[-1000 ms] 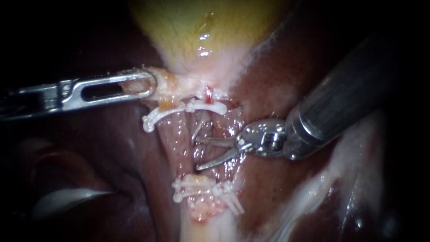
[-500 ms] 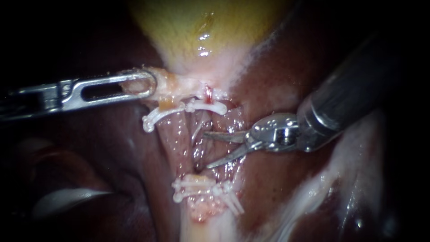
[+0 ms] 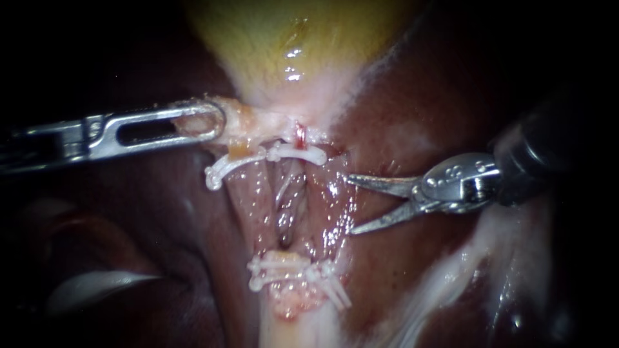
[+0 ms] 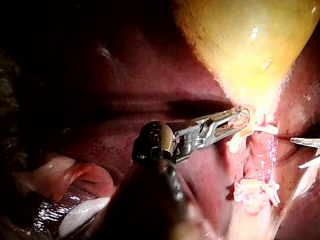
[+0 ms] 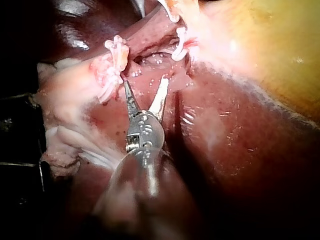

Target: Go back from the cut right tube

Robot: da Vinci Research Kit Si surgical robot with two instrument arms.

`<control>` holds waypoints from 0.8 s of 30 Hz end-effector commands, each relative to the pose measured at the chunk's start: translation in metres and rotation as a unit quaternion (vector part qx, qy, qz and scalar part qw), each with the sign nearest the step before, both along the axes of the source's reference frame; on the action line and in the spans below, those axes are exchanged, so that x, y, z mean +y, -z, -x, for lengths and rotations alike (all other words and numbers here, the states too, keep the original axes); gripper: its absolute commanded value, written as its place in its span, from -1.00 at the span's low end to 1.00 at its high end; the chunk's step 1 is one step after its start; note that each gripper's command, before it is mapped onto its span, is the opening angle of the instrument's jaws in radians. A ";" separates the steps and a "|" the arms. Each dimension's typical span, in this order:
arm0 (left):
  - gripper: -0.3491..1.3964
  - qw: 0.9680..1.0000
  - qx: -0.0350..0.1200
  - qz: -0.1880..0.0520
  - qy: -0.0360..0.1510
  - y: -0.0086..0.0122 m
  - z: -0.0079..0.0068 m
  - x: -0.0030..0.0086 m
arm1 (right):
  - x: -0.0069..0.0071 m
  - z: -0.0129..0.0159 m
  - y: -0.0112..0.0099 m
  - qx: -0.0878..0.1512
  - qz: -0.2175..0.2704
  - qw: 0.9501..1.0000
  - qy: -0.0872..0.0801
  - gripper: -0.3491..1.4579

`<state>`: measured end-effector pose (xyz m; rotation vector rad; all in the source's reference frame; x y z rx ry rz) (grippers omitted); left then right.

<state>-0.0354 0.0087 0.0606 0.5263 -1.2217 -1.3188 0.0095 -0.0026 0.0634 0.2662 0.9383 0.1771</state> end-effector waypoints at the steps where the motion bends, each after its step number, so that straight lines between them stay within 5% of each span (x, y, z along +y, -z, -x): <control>1: -1.00 1.000 0.000 0.000 0.000 -0.0001 0.0000 0.0000 | 0.0001 0.0004 0.0001 0.003 0.001 1.000 -0.002 0.99; 9: -1.00 1.000 0.000 0.000 0.000 -0.0001 0.0000 -0.0001 | 0.0005 0.0031 0.0007 0.008 0.004 1.000 -0.005 0.99; 24: -1.00 1.000 0.000 0.000 0.001 -0.0002 0.0003 0.0000 | 0.0008 0.0038 0.0015 0.011 0.005 1.000 -0.007 0.99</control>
